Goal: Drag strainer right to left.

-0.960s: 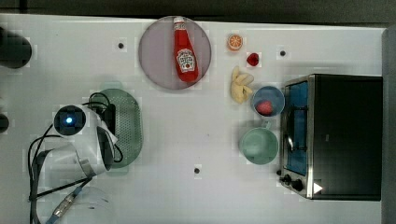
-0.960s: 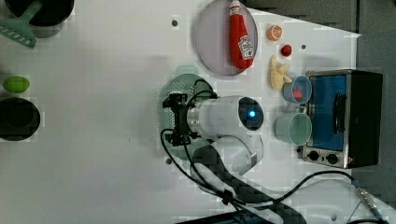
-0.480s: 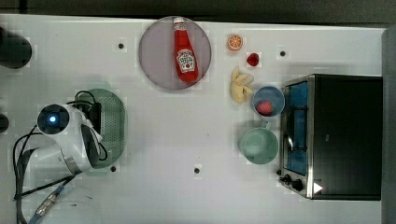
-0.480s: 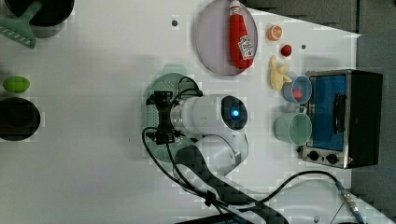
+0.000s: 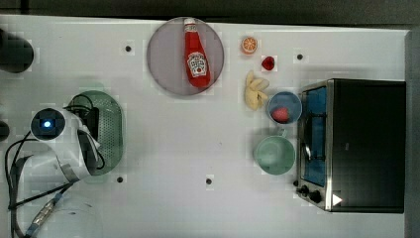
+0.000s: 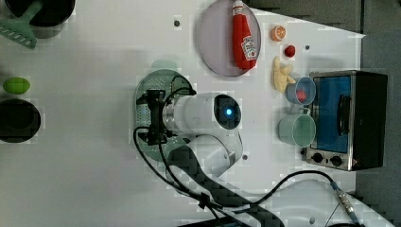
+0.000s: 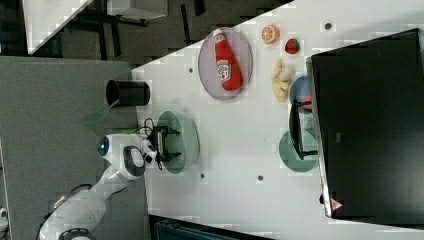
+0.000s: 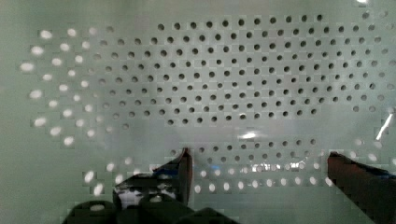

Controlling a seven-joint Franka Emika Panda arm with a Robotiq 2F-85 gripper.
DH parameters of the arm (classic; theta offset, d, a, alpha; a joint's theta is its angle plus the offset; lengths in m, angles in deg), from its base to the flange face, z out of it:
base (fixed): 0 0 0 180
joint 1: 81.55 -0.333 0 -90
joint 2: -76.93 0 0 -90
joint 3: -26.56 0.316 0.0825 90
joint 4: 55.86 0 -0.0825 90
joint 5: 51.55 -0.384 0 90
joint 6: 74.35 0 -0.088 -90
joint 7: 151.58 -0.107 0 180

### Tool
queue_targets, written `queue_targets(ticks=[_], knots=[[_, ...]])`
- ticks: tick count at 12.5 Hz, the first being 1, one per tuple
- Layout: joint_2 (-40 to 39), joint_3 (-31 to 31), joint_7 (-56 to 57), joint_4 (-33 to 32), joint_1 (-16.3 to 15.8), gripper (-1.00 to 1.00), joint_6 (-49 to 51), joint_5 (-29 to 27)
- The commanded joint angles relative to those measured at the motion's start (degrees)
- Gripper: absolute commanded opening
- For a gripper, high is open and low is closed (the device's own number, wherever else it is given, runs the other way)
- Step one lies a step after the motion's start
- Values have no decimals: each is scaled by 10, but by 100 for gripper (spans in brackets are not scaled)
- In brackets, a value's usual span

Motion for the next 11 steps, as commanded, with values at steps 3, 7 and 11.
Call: queue_targets(ticks=[3,7,11], knots=[[7,-12,-41,18,-37,100,4,-1],[95,-41,65,3,-35,100,96,4],[234,-134,239,3,-28,100,212,22]])
